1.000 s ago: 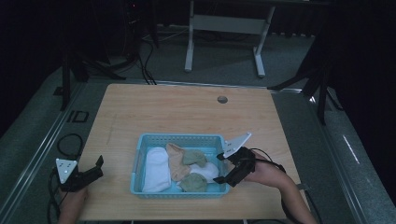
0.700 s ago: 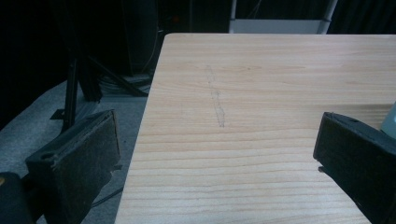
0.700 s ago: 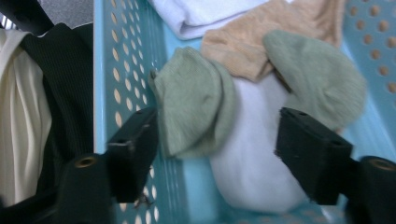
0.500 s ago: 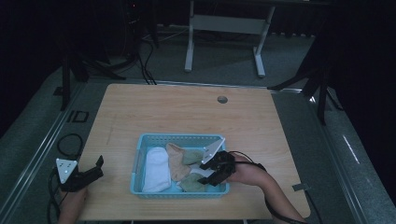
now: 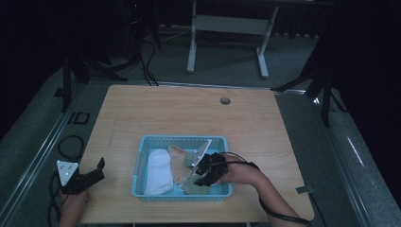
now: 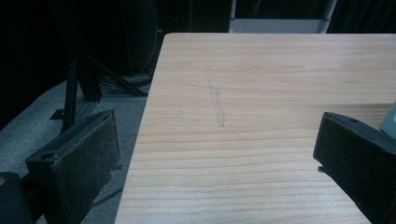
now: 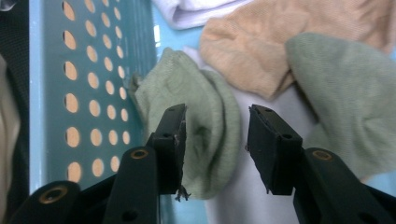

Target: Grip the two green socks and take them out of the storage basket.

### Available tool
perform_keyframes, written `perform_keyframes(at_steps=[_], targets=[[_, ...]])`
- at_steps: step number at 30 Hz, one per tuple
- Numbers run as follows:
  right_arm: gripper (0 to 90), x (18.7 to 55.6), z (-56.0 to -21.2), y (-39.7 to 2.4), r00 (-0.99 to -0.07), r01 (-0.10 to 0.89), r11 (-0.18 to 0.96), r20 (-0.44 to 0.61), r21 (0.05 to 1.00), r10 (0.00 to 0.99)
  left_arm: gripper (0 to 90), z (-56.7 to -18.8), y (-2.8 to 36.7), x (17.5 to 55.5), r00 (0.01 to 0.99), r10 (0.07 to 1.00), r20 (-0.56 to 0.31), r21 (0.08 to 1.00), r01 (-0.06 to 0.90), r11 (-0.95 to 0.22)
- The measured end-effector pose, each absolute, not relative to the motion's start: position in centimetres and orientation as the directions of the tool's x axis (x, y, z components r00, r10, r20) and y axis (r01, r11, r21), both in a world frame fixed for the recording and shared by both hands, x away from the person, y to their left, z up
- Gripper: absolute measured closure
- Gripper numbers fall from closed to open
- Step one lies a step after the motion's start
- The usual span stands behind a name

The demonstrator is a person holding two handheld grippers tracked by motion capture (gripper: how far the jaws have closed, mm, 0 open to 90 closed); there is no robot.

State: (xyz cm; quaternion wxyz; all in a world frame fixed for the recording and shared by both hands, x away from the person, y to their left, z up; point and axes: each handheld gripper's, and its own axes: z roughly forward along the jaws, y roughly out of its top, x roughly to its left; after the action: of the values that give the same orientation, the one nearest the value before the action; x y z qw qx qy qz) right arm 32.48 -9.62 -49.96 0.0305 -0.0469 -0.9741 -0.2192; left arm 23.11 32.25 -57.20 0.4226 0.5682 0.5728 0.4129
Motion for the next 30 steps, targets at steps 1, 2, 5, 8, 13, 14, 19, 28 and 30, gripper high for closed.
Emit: perform_keyframes(at_steps=[1,2,5,8,13,14,19,28,30], targets=[[62.7,32.4,-50.0,-9.4,-0.994,0.102,0.906,0.084,0.411,0.074,0.7,-57.2,32.2,23.1,0.003,1.0,-0.015,0.953,0.302,0.013],[64.9,32.4,-50.0,-9.3,-0.994,0.099,0.906,0.085,0.411,0.07,0.7,-57.2,32.2,23.1,0.003,1.0,-0.015,0.953,0.302,0.013],[74.4,32.2,-49.8,-9.3,-0.995,0.082,0.908,0.086,0.41,0.051,0.7,-57.2,32.2,23.1,0.002,1.0,-0.014,0.953,0.302,0.013],[79.4,31.9,-49.4,-9.2,-0.996,0.068,0.905,0.081,0.419,0.037,0.7,-57.2,32.2,23.1,0.002,1.0,-0.014,0.953,0.303,0.013],[81.5,31.5,-48.2,-9.3,-0.997,0.05,0.894,0.076,0.446,0.018,0.7,-57.2,32.2,23.1,0.0,1.0,-0.015,0.953,0.303,0.014],[81.7,31.5,-48.0,-9.4,-0.997,0.045,0.891,0.077,0.453,0.012,0.7,-57.2,32.2,23.1,0.0,1.0,-0.015,0.953,0.303,0.014],[82.3,31.1,-46.8,-9.5,-0.998,0.021,0.881,0.064,0.473,-0.011,0.7,-57.2,32.2,23.1,-0.002,1.0,-0.015,0.953,0.302,0.015],[82.9,30.4,-44.6,-10.0,-1.0,-0.012,0.869,0.016,0.495,-0.023,0.7,-57.2,32.2,23.2,-0.002,1.0,-0.012,0.952,0.305,0.012],[82.8,30.3,-43.2,-10.5,-1.0,-0.014,0.858,-0.004,0.513,-0.014,0.7,-57.2,32.2,23.2,-0.002,1.0,-0.012,0.952,0.306,0.012]])
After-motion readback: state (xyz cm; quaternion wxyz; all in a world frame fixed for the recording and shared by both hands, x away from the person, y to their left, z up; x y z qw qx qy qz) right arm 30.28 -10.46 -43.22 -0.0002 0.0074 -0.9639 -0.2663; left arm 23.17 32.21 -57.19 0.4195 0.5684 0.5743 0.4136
